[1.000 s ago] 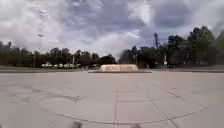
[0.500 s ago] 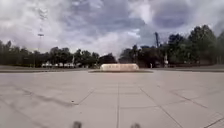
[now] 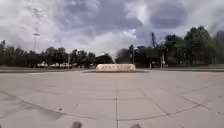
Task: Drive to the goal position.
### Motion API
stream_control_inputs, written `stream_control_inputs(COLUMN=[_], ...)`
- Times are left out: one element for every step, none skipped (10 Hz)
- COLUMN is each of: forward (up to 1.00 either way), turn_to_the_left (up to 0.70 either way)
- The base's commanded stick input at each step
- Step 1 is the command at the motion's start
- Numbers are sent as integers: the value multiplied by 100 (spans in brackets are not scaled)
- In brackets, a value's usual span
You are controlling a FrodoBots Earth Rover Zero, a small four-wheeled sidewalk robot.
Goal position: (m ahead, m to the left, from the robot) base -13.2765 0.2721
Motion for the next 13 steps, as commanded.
stream_control_inputs(forward=[70,70,70,70,70,70,70,70,70,70,70,70,70], turn_to_the_left=[0,0,0,0,0,0,0,0,0,0,0,0,0])
